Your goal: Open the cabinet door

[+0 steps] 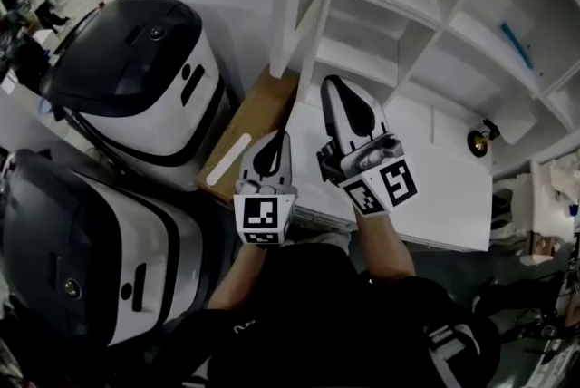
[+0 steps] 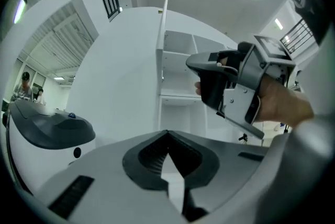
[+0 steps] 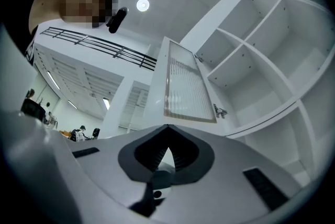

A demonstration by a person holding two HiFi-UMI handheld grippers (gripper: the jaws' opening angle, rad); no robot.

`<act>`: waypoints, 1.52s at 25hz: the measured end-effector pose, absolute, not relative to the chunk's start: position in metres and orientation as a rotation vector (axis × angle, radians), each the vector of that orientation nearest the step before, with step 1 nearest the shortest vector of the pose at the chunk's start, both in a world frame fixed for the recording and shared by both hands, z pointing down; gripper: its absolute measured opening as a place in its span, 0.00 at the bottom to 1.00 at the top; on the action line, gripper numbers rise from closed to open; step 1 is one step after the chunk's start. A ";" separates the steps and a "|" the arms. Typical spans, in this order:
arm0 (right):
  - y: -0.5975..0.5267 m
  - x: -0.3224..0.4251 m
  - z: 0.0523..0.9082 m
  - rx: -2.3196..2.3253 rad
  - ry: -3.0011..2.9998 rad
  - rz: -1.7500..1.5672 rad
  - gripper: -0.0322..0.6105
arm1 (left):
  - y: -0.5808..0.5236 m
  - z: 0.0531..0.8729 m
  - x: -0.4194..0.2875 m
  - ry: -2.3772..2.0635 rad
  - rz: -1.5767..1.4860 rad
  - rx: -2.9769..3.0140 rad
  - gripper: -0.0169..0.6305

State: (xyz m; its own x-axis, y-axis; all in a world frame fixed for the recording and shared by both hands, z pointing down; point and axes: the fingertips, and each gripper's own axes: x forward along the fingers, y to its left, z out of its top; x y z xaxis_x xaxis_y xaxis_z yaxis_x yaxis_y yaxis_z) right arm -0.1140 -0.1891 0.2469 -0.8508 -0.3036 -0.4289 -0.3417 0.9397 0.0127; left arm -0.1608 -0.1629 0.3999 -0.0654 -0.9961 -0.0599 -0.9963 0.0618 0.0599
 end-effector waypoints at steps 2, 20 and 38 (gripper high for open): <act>-0.200 -0.103 0.257 -0.542 2.679 0.129 0.08 | -0.171 0.402 -0.150 2.259 0.128 -2.185 0.04; -0.260 -0.004 0.347 -1.110 2.741 0.100 0.08 | -0.237 0.418 -0.046 1.960 0.086 -2.514 0.04; -0.291 0.086 0.437 -1.631 2.719 -0.050 0.08 | -0.279 0.445 0.003 1.847 0.081 -2.701 0.04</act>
State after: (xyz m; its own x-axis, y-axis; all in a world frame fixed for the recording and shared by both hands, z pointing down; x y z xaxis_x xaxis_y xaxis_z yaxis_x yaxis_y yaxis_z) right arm 0.0858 -0.2905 0.4375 -0.4705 -0.8815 0.0411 -0.8824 0.4704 -0.0118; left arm 0.0030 -0.2792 0.4453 0.3647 -0.9305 0.0337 -0.9240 -0.3573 0.1364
